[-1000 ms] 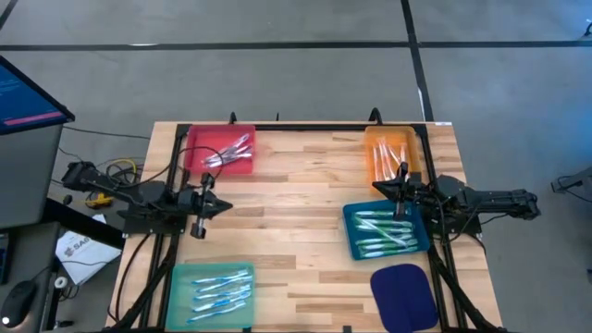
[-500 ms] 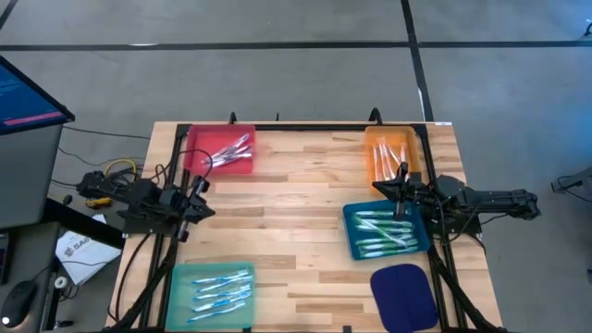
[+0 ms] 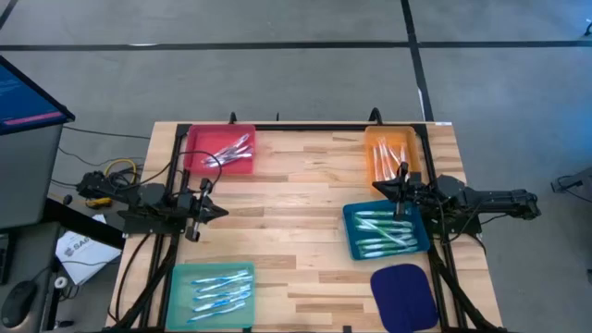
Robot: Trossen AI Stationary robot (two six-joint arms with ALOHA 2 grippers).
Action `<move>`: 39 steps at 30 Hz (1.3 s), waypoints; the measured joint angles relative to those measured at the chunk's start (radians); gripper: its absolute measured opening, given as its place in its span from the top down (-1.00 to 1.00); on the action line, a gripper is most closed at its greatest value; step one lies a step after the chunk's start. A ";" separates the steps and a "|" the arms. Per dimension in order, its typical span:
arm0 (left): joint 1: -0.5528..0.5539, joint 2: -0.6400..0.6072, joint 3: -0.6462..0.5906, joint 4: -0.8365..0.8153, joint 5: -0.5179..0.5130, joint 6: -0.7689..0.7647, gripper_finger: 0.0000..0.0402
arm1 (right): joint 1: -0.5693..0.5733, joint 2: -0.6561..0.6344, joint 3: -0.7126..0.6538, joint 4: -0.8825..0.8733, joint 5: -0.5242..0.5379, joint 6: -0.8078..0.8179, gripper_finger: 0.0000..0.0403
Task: Pick & Place Toothbrushes
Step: Return to Home Position
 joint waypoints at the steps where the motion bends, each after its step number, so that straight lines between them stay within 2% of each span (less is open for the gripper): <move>1: 0.000 0.000 0.000 -0.015 0.005 -0.002 0.99 | 0.000 0.000 0.000 0.000 0.000 0.000 1.00; 11: 0.000 0.000 0.000 -0.046 0.030 -0.034 0.99 | 0.000 0.000 0.000 0.000 0.000 0.000 1.00; 15: 0.000 0.001 0.000 -0.046 0.026 0.010 0.99 | 0.000 0.000 0.000 0.000 0.000 0.000 1.00; 39: 0.000 0.124 0.000 -0.017 0.011 0.027 0.98 | 0.000 0.000 0.000 0.000 0.000 0.000 1.00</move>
